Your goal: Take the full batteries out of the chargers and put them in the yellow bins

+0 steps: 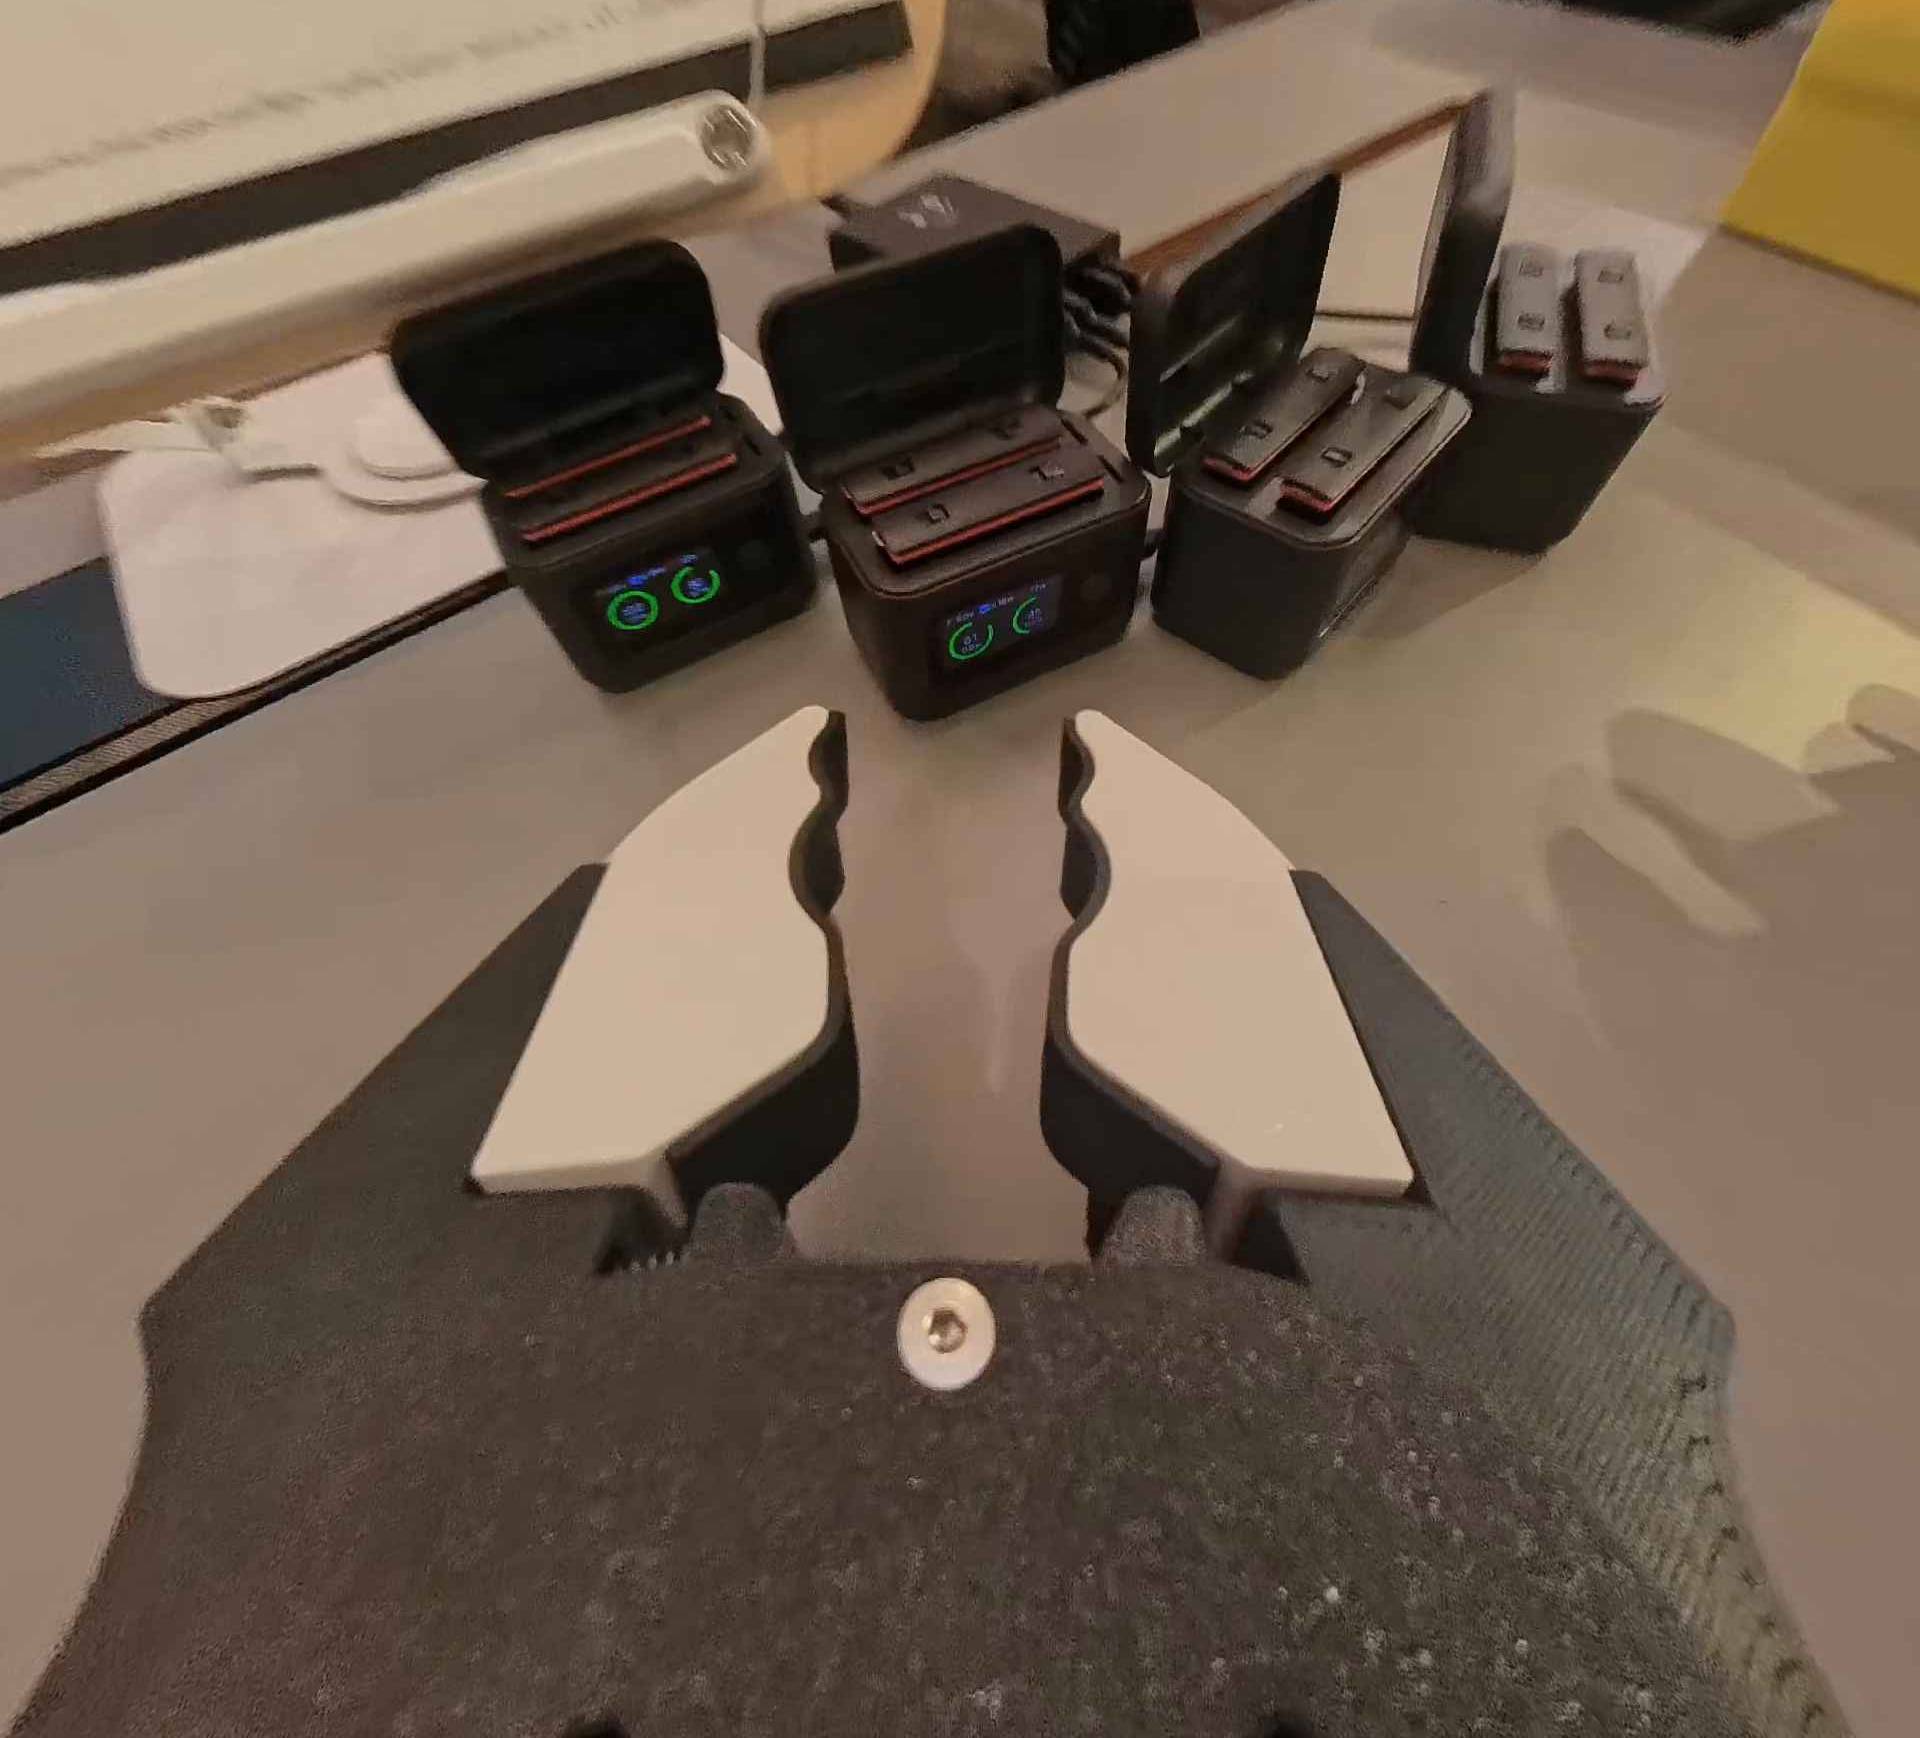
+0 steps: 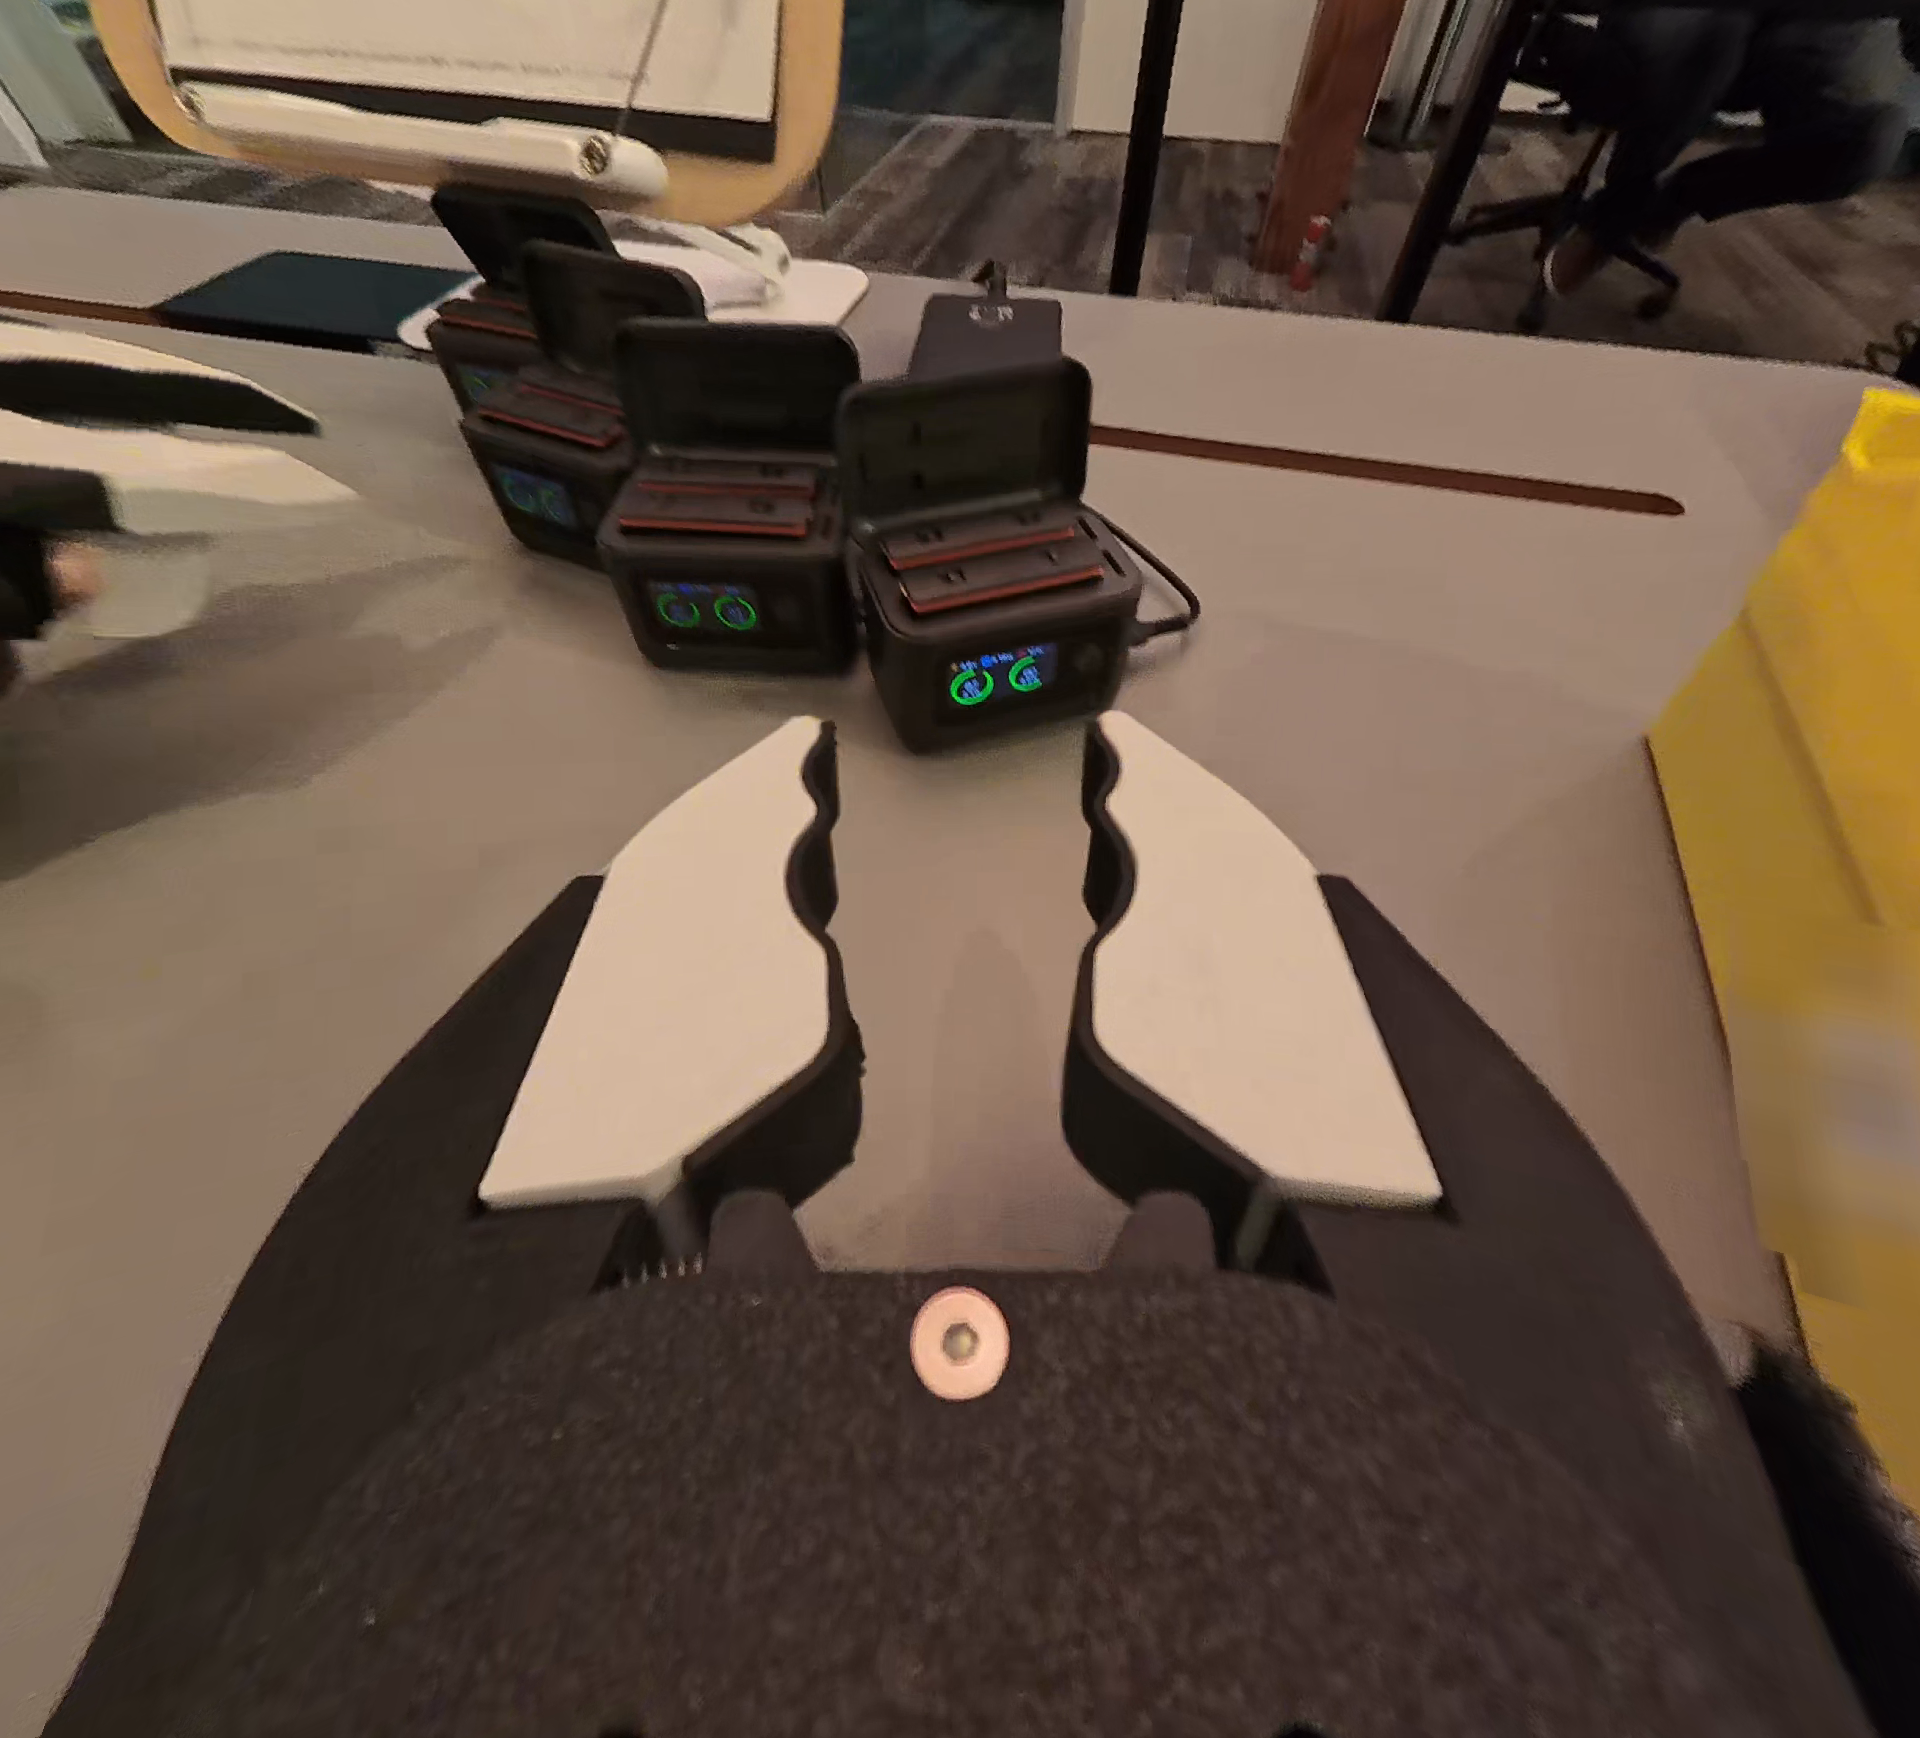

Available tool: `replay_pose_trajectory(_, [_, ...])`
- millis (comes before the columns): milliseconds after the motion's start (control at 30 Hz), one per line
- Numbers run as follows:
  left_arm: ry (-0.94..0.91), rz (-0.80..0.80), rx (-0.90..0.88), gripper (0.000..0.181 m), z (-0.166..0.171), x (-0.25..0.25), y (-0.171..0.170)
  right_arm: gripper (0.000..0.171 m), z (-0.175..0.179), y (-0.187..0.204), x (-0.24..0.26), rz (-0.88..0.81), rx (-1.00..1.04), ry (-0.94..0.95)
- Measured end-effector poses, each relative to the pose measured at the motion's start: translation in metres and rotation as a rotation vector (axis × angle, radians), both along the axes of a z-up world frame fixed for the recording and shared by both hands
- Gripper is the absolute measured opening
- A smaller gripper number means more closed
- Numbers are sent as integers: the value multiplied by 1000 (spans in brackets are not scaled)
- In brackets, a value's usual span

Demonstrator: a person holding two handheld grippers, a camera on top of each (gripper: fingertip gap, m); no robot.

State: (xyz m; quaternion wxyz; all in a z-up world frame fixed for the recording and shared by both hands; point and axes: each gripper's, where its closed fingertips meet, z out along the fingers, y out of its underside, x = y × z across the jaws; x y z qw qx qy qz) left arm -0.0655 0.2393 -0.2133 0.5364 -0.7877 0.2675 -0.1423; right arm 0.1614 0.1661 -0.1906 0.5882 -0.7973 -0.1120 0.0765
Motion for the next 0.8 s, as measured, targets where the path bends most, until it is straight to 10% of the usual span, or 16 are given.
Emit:
replay_pose_trajectory(367, [-13, 279, 19, 0, 6, -80, -57, 0, -34, 8, 45, -81, -82, -51])
replay_pose_trajectory(800, [99, 376, -48, 0, -25, -105, -55, 0, -39, 7, 42, -85, -95, -127])
